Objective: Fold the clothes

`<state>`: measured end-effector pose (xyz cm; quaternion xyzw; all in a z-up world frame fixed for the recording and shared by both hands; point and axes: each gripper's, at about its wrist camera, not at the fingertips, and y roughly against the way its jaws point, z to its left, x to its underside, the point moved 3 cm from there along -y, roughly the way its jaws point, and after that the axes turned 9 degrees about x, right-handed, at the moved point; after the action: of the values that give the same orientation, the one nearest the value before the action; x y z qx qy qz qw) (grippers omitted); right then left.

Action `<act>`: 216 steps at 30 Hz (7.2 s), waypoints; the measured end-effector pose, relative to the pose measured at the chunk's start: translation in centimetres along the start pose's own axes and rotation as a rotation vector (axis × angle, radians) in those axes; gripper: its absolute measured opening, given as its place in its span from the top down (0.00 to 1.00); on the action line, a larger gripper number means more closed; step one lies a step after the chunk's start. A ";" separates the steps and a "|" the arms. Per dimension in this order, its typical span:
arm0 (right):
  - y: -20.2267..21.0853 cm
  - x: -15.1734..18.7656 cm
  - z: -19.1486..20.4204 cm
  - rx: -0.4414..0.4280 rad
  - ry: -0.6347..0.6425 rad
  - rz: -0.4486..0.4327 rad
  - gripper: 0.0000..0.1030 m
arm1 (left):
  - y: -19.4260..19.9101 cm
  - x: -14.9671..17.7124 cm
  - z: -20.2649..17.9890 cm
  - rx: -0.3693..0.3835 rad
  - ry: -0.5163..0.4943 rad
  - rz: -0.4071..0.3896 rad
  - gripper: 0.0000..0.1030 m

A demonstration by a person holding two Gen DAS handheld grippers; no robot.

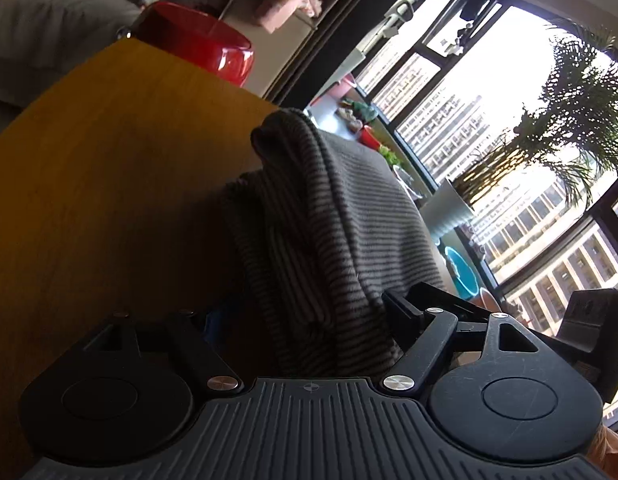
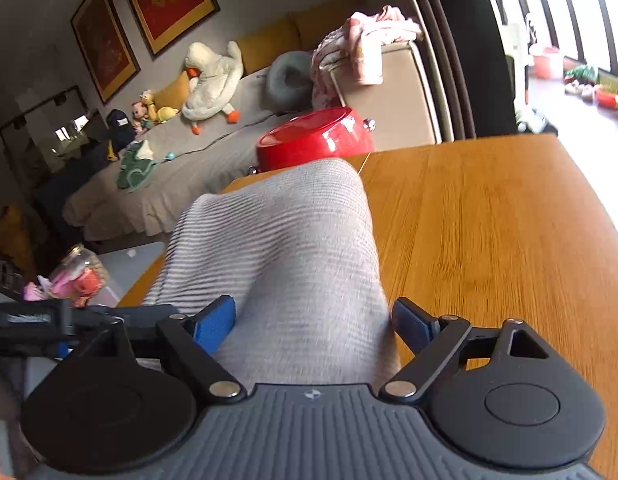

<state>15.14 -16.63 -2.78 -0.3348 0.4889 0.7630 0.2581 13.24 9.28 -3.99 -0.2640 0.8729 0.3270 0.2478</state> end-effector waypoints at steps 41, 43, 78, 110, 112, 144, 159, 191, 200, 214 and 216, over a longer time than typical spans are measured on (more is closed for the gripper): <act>-12.1 -5.4 3.4 -0.025 0.049 0.006 0.09 | -3.7 -9.6 6.7 -0.145 -0.089 -0.145 0.28; -11.6 -5.1 3.3 -0.021 0.038 -0.002 0.09 | -3.8 -9.8 6.7 -0.141 -0.091 -0.144 0.28; -1.7 3.7 2.3 0.464 0.168 0.032 0.00 | -0.6 3.7 -3.6 -0.633 -0.280 -0.045 0.00; -2.3 3.8 1.8 0.415 0.154 0.023 0.00 | -1.2 3.7 -3.8 -0.646 -0.279 -0.074 0.00; -2.3 3.8 1.7 0.415 0.154 0.023 0.00 | -1.2 3.7 -3.9 -0.643 -0.282 -0.073 0.00; -2.2 3.8 1.5 0.412 0.151 0.021 0.00 | -1.4 3.8 -4.0 -0.629 -0.292 -0.065 0.00; -2.1 4.0 1.5 0.412 0.149 0.019 0.00 | -1.4 3.8 -3.9 -0.629 -0.292 -0.065 0.00; -2.0 4.3 1.6 0.412 0.148 0.018 0.00 | -1.4 3.8 -4.0 -0.629 -0.292 -0.066 0.00; -2.0 4.3 1.6 0.412 0.147 0.018 0.00 | -1.4 3.8 -3.9 -0.629 -0.293 -0.066 0.00; -2.0 4.4 1.6 0.412 0.147 0.018 0.00 | -1.4 3.8 -4.0 -0.629 -0.293 -0.066 0.00; -2.0 4.4 1.6 0.412 0.147 0.018 0.00 | -1.4 3.8 -4.0 -0.630 -0.294 -0.065 0.00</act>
<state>13.35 -14.13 -6.78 -0.3254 0.6549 0.6228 0.2780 10.24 4.46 -4.27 -0.3054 0.6753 0.6068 0.2874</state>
